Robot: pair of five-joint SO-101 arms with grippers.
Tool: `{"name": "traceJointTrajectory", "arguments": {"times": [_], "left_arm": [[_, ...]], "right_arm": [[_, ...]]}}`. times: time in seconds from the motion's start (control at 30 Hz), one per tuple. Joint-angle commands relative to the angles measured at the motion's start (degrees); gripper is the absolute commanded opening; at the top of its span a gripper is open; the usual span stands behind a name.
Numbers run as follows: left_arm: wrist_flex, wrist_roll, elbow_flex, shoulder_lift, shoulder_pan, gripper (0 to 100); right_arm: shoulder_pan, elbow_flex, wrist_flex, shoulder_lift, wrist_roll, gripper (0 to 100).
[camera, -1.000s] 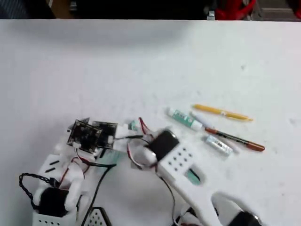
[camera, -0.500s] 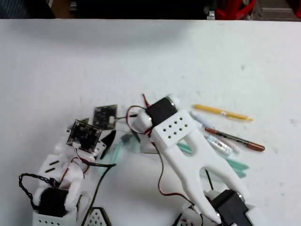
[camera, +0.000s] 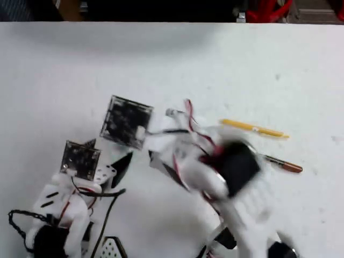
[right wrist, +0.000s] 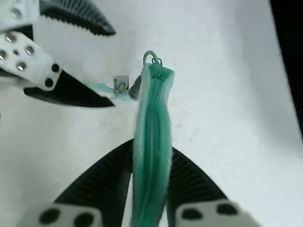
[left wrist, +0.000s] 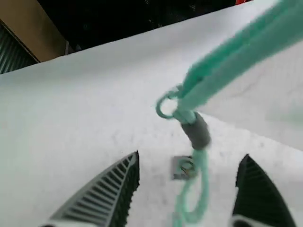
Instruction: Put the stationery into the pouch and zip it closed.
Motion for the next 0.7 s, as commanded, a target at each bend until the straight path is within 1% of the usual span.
{"name": "traceJointTrajectory", "arguments": {"times": [0.0, 0.1, 0.23, 0.33, 0.43, 0.5, 0.6, 0.67], "left_arm": [[0.35, 0.79, -5.27, 0.13, 0.48, 35], [1.67, 1.58, -9.49, 0.13, 1.71, 35], [3.87, 5.10, -16.35, 0.13, 8.57, 35], [3.25, 9.05, -17.67, 0.48, 11.21, 35], [0.53, 13.36, -17.93, 0.48, 12.62, 36], [-2.11, 15.03, -18.29, 0.22, 15.60, 35], [-4.92, 17.32, -19.08, 0.22, 21.93, 35], [-6.95, 18.46, -18.90, 0.22, 23.16, 35]], "right_arm": [[-0.31, -6.68, -1.19, -5.05, -2.02, 1.7], [-0.31, -7.30, -1.10, -5.93, -3.78, 1.7], [-0.75, -8.00, -2.15, -7.43, -8.70, 1.7], [-2.86, -9.93, -2.15, -12.79, -10.99, 1.7], [-6.11, -10.02, -1.89, -18.86, -12.13, 1.7], [-7.43, -8.35, -1.89, -21.85, -13.80, 1.7], [-9.45, -5.63, -2.07, -26.15, -14.51, 1.7], [-10.59, -5.10, -1.98, -28.53, -14.51, 1.7]]}}
